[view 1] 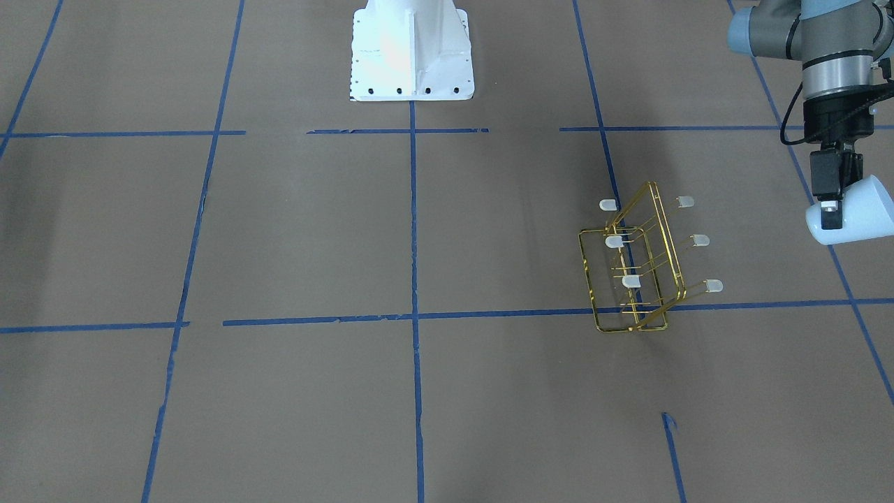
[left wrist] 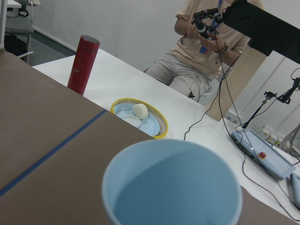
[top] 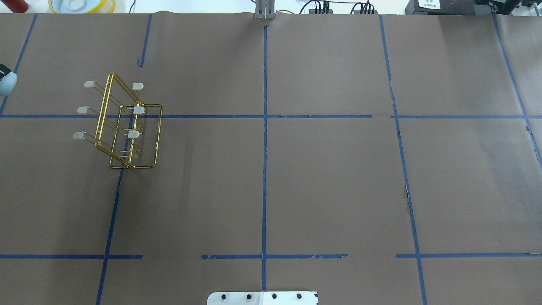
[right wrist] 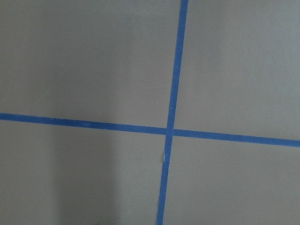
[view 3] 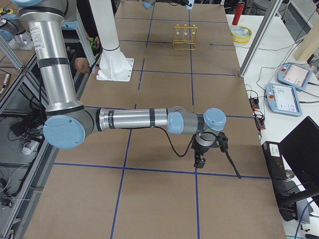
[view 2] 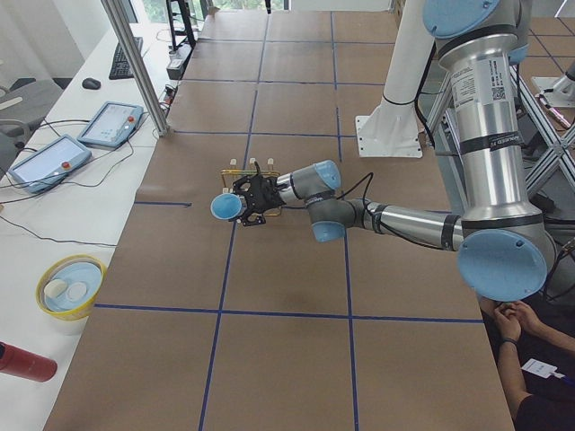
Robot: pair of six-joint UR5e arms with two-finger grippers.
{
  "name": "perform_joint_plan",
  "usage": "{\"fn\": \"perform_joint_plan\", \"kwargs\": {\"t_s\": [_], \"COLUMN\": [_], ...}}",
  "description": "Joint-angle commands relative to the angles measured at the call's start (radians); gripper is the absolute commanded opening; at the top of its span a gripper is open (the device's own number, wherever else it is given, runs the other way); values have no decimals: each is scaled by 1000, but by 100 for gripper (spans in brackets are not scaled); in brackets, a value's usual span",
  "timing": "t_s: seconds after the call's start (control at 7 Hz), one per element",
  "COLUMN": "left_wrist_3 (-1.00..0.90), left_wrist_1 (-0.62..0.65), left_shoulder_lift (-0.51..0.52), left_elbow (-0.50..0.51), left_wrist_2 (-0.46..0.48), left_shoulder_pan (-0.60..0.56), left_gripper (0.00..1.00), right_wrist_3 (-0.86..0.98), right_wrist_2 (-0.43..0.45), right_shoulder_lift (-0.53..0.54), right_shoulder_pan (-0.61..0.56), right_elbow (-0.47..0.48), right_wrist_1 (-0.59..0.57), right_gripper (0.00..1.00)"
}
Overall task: Hang cup on cup holder
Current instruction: 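Raise the cup and carry it farther from the robot, then tilt the cup sideways and bring it toward the gold rack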
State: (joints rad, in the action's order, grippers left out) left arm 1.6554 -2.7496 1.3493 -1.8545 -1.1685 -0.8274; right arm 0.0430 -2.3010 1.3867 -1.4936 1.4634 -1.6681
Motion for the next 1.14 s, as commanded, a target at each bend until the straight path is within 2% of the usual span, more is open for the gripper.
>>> {"fn": "perform_joint_plan", "kwargs": {"t_s": [0.0, 0.43, 0.86, 1.0], "left_wrist_3": [256, 753, 1082, 1162], "left_wrist_1": [-121, -272, -346, -352], "left_shoulder_lift": [1, -1, 1, 1], "left_elbow": [-17, -5, 0, 0], "left_wrist_2": [-2, 10, 15, 59], "left_shoulder_pan": [2, 68, 91, 115], "left_gripper": [0, 0, 0, 0], "right_wrist_3": [0, 0, 0, 0], "right_wrist_2": [0, 0, 0, 0], "right_shoulder_lift": [0, 0, 0, 0], "right_shoulder_pan": [0, 0, 0, 0], "right_elbow": [0, 0, 0, 0], "right_wrist_1": [1, 1, 1, -1], "right_gripper": [100, 100, 100, 100]}}
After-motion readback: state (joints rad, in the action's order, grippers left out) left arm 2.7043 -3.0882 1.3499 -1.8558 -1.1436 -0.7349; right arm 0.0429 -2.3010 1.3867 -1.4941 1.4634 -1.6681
